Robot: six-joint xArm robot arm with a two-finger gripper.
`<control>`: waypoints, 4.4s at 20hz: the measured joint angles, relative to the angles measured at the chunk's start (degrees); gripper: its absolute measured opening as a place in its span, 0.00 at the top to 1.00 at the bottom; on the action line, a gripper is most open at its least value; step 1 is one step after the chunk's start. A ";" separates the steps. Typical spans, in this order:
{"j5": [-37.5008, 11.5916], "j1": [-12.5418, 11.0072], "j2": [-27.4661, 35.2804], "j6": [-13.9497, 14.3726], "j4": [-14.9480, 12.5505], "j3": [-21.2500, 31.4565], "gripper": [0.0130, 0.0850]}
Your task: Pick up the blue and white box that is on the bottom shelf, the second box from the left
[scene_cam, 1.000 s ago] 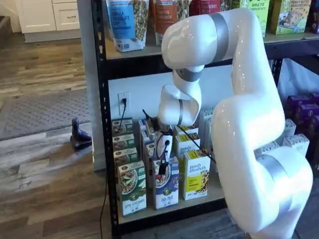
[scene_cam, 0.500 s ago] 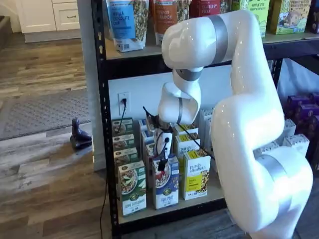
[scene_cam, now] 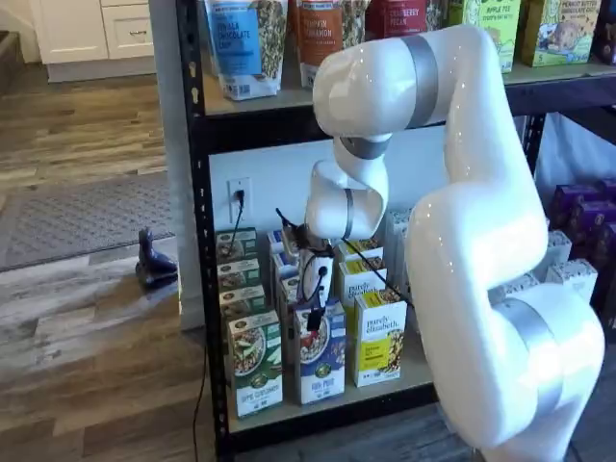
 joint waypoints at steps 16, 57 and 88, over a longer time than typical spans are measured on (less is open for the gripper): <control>0.91 -0.22 0.06 -0.29 0.15 -0.38 0.00; -0.85 -0.92 1.73 -0.60 -0.48 -0.94 0.00; 1.84 -1.81 9.80 2.52 -4.71 -11.30 0.00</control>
